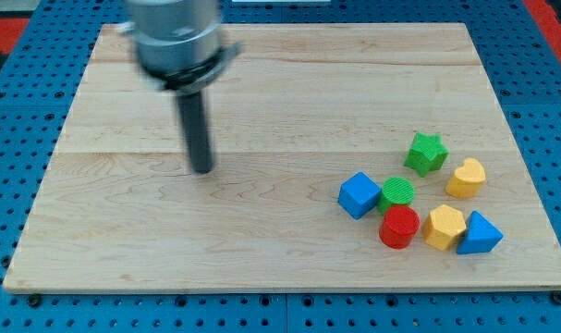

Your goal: Separate the red circle from the group of blocks

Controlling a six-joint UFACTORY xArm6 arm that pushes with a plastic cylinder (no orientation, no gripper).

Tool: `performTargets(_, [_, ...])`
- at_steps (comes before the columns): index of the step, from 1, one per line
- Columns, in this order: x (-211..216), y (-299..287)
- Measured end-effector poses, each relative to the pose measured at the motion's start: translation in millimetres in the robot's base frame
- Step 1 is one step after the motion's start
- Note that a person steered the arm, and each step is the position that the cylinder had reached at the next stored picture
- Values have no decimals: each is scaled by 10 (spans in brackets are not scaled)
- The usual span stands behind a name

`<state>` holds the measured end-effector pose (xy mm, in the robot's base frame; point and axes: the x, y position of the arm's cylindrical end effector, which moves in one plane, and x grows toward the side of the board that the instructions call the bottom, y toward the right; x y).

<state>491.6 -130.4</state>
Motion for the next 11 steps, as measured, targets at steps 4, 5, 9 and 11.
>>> performTargets(4, [1164,2835])
performTargets(5, [882,2888])
performTargets(9, [1018,2307])
performTargets(11, [572,1197])
